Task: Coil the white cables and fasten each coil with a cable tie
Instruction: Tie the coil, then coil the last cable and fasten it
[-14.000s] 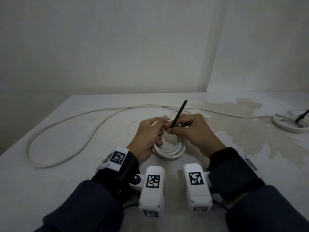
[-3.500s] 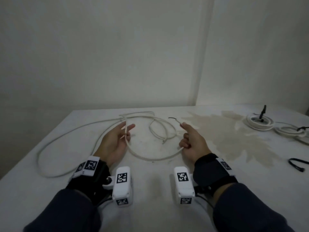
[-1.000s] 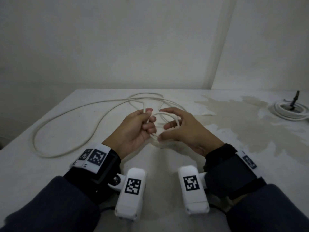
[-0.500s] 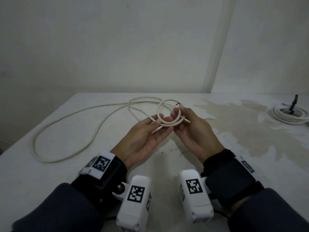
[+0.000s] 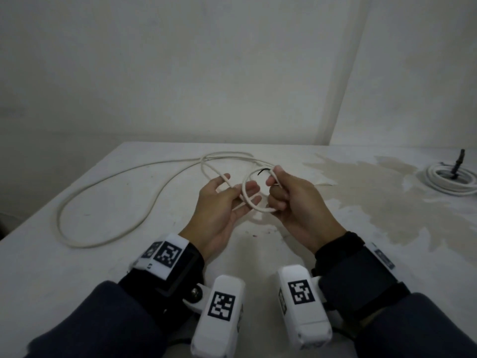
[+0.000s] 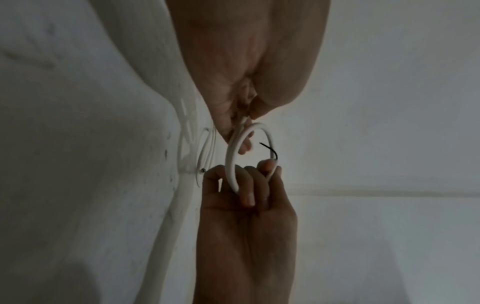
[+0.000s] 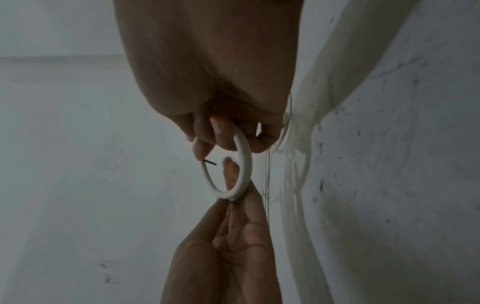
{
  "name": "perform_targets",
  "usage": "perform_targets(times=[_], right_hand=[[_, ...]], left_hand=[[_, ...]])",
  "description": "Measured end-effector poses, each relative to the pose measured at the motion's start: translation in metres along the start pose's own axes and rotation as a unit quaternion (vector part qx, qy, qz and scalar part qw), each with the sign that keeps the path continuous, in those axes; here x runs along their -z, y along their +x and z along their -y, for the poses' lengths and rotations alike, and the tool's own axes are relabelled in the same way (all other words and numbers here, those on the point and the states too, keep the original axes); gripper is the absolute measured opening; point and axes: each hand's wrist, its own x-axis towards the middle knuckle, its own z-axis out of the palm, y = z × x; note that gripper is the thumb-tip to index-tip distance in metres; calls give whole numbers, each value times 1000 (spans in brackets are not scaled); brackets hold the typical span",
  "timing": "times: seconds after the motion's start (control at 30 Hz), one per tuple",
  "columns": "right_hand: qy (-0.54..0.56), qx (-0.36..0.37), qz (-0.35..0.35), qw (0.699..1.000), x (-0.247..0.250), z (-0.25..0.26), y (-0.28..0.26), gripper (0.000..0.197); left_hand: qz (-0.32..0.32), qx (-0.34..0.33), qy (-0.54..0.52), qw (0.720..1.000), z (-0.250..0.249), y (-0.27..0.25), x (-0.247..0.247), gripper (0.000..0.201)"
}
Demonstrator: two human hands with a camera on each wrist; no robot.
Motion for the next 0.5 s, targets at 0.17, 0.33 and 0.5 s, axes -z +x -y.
perform_targets(times=[0.17,0.33,0.5], right_hand=[[-88,2,47,995,0,1,-3,36],[-152,19,76,985,0,5,-6,36],[-227,50,90,968,0,9,-9,33]], left_hand=[[17,-51,94,994,-2,-3,-2,28],[44,-80,229,969,0,-5,-7,27],[116,-78,309,941,-3,-8,-6,30]])
